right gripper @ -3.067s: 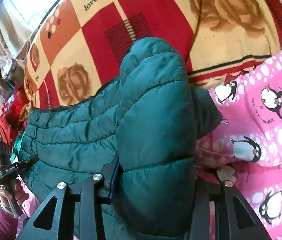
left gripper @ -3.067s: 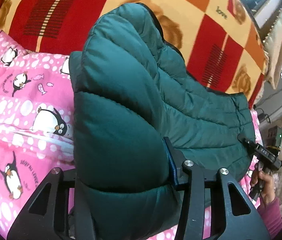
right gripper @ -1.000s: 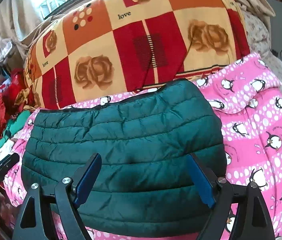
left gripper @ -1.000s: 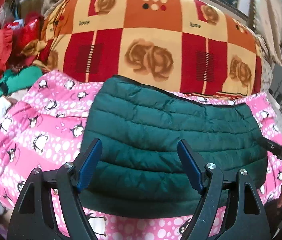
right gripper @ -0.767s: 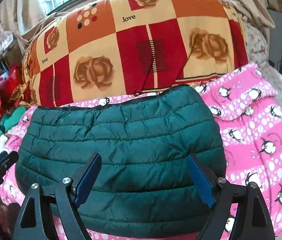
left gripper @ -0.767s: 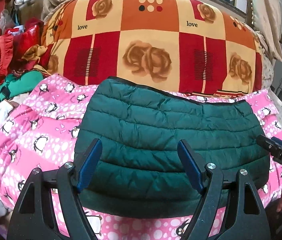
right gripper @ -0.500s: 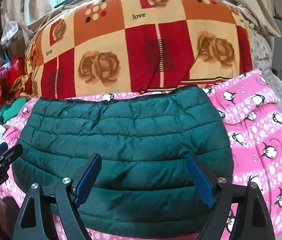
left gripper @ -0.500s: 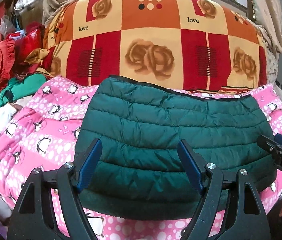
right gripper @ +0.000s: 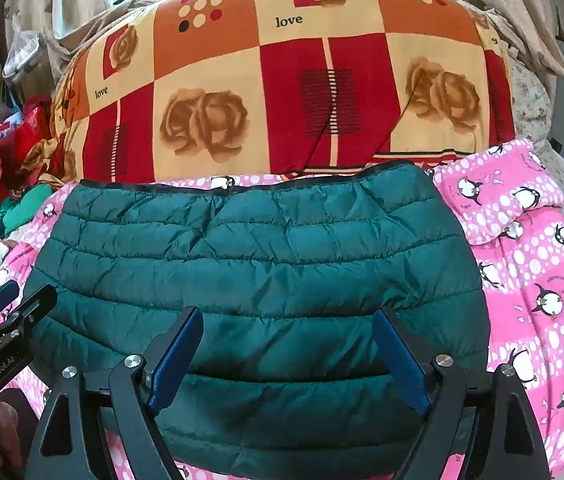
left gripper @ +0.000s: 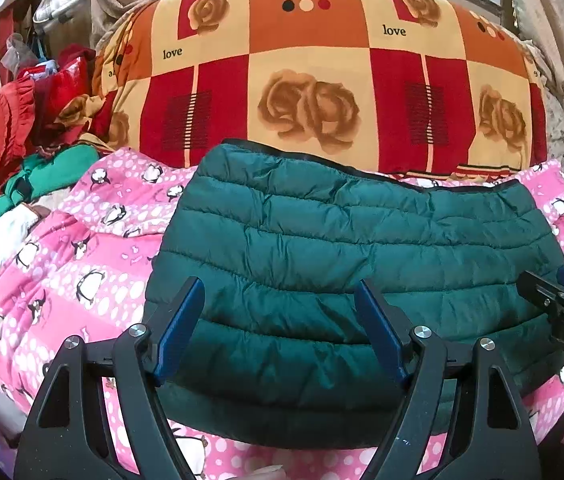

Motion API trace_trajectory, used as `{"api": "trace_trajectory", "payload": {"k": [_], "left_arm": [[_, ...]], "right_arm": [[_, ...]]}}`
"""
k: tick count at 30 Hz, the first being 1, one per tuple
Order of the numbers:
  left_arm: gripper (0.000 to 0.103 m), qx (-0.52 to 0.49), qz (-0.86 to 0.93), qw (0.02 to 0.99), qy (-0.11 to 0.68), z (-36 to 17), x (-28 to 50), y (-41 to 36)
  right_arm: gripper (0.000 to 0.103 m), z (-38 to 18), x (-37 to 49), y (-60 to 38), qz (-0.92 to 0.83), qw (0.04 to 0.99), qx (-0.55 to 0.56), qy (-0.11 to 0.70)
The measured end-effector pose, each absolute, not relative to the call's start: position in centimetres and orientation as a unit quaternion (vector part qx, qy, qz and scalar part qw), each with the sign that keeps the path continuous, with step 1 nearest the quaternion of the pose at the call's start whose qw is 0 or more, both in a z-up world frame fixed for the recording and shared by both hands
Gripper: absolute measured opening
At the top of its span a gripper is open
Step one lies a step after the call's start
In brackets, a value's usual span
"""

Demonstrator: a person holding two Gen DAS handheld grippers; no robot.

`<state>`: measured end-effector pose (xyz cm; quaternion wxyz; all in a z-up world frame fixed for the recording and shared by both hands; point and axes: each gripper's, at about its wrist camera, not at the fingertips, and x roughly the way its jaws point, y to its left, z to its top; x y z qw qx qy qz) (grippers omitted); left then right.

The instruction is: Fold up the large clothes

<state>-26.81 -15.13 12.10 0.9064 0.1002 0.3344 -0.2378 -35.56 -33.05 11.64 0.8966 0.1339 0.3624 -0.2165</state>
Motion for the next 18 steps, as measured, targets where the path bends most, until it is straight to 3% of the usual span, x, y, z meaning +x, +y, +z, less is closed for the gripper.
{"api": "trace_trajectory", "payload": {"k": [18], "left_arm": [[0.078,0.097,-0.228,0.905,0.345,10.9,-25.6,-15.4]], "right_arm": [[0.085,11.0,-34.8,-33.3,-0.218,0.895,0.126,0.369]]}}
